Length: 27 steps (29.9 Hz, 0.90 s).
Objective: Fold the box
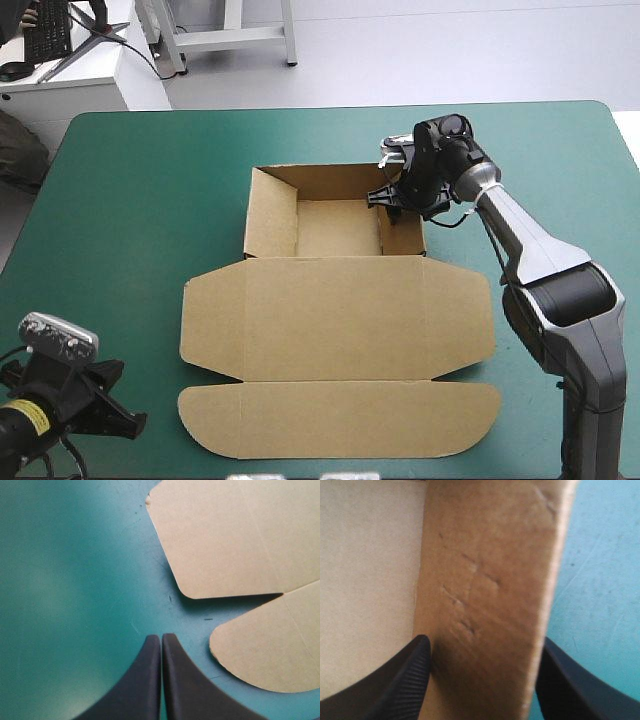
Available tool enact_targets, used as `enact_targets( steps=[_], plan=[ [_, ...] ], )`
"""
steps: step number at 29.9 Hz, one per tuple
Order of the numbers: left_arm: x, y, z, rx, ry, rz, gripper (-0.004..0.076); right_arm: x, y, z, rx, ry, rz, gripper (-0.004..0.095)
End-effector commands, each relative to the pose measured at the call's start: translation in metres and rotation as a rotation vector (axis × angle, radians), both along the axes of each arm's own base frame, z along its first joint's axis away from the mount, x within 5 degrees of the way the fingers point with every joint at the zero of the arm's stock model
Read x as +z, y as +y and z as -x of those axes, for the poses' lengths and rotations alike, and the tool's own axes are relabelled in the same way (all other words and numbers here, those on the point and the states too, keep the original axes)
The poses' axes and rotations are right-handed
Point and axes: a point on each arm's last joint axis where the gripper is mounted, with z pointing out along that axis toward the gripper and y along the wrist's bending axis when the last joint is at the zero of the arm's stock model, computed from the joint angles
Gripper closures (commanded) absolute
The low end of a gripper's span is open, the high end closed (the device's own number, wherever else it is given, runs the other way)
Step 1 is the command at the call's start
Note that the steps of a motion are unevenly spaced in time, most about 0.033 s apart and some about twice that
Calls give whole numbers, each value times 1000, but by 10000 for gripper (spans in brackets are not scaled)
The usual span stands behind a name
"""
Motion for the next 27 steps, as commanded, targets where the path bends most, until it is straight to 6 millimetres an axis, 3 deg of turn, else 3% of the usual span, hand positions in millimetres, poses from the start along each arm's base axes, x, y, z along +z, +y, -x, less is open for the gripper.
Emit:
enact_targets(
  steps=[1,2,5,18,22,27],
  plan=[
    [-11,1,4,3,-83,52,733,31,-3,8,3,-50,-50,500],
    [-16,2,7,3,-82,51,734,31,-3,8,-2,-49,-52,577],
    [-29,4,11,3,-71,47,734,31,-3,8,-10,-49,-50,934],
    [-54,4,12,-1,-9,21,733,34,-10,7,-17,-60,-47,909],
    [-54,4,12,0,-8,23,733,52,-42,5,-64,-109,-31,909],
    [-54,4,12,0,-8,23,733,83,-118,6,-192,-195,16,909]
  ],
)
